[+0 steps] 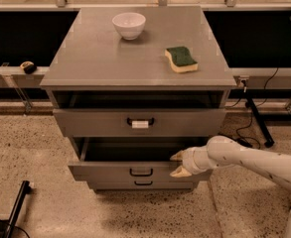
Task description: Open middle drawer
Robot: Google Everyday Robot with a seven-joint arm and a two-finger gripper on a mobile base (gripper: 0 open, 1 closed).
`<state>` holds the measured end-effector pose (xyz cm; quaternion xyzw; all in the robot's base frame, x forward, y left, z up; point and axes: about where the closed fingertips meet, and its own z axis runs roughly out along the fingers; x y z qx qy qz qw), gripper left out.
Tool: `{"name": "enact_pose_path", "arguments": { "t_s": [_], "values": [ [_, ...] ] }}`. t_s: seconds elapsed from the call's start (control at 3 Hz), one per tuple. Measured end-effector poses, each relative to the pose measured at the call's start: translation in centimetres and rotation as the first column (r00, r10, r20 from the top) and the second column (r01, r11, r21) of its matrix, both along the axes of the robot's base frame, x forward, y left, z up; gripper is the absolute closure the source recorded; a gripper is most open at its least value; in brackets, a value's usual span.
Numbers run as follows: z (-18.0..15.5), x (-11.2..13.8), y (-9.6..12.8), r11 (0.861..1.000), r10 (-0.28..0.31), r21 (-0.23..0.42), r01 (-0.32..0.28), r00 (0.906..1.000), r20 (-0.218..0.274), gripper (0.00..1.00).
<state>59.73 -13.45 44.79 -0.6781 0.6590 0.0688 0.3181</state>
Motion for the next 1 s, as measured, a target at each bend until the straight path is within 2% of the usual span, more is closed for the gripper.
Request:
{"name": "enact_pose_path", "arguments": {
  "t_s": [0.33, 1.0],
  "values": [
    [0.1, -1.0, 0.3, 1.0, 0.029, 0.004, -0.028, 0.9995, -0.013, 0.48],
    [0.2, -5.9, 0.5, 0.996, 0.093, 0.021, -0.092, 0.9931, -0.071, 0.48]
  ]
}}
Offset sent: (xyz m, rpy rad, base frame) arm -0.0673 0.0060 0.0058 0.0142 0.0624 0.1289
